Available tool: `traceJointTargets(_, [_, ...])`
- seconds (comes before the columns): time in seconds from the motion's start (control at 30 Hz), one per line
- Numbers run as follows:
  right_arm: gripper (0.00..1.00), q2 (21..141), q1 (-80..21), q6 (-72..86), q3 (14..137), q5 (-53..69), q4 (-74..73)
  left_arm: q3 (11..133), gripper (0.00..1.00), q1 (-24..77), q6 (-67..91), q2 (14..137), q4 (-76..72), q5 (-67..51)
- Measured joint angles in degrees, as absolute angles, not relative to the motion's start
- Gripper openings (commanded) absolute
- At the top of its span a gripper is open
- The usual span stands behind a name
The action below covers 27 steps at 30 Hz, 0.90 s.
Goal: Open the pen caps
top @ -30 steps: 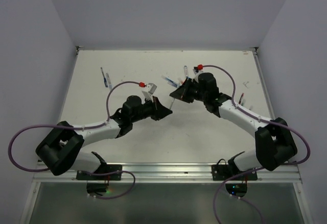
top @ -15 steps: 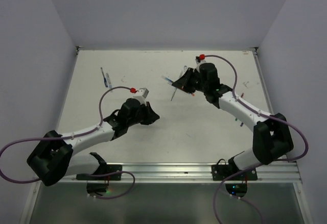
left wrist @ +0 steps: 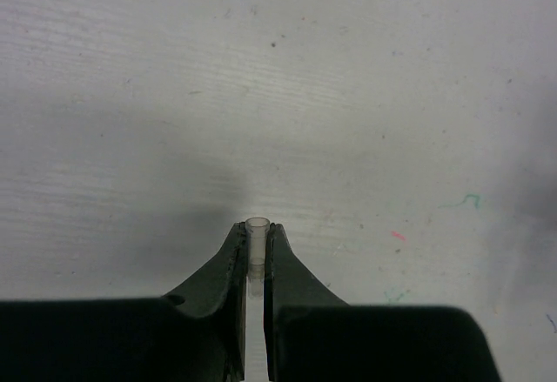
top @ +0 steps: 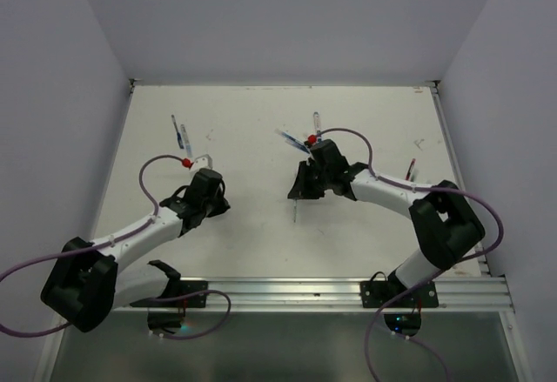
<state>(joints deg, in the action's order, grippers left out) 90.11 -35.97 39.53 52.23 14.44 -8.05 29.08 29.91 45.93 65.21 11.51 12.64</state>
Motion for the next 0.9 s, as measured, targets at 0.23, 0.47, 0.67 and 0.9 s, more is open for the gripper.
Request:
traceJointTargets(0.23, [0.0,96.62,-37.21,37.04,52.45,14.04,-11.22,26.28,0.0,29.67,45.95,68.58,11.7,12.34])
traceJointTargets(0.47, [0.08,97.34,-39.51,37.08,52.45,12.45,-10.72,24.86,0.0,29.67,46.96,68.4,9.23,11.97])
traceJointTargets(0.67, [0.22,98.74,-40.47,37.19,52.53,10.52,-10.63,23.81,0.16,29.67,49.3,68.01,7.62,12.34])
traceJointTargets(0.9, [0.35,98.74,-40.91,37.23,52.6,9.76,-9.1,22.31,0.29,29.67,51.72,67.24,5.39,12.71])
